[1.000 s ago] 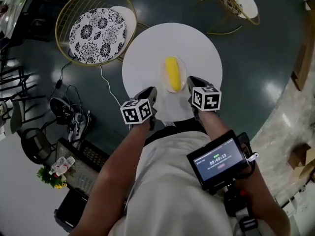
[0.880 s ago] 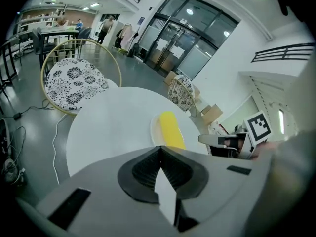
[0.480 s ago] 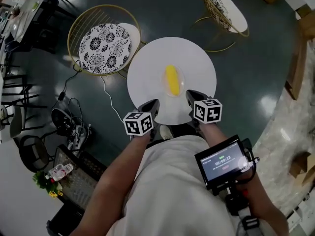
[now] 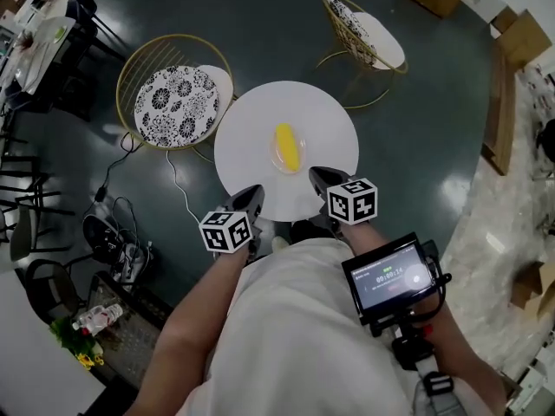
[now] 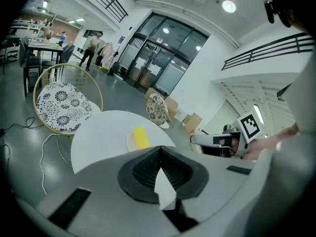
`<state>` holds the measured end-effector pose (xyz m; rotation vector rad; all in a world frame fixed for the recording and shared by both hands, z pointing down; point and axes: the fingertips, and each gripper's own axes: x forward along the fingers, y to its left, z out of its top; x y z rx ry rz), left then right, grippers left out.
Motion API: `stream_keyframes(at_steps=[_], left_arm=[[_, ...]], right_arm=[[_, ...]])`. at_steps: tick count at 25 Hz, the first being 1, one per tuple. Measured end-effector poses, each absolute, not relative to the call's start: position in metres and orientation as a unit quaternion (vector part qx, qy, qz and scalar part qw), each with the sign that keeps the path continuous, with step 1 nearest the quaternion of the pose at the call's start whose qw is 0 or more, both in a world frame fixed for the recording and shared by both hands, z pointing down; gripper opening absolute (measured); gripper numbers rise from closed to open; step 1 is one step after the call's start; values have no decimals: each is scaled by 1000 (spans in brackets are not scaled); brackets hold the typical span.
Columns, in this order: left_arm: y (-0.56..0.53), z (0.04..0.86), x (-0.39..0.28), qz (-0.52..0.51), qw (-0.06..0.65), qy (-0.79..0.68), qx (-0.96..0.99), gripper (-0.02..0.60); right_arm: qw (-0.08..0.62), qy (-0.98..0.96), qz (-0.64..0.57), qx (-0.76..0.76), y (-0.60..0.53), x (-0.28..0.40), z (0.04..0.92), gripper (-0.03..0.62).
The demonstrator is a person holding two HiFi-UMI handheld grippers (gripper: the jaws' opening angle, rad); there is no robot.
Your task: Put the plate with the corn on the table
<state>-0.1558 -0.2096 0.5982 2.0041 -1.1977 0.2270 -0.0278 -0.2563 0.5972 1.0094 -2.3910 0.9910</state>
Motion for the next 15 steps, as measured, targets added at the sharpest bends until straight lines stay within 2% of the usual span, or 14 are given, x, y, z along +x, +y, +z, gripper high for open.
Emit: stream_keyframes(at_steps=[8, 15], left_arm=[[-162, 554, -157, 69, 338, -450, 824, 6], [-138, 550, -170, 60, 331, -453, 825, 6]], right_arm=[[134, -877, 322, 331, -208, -43, 546, 6], [122, -885, 307, 327, -180, -48, 538, 7]])
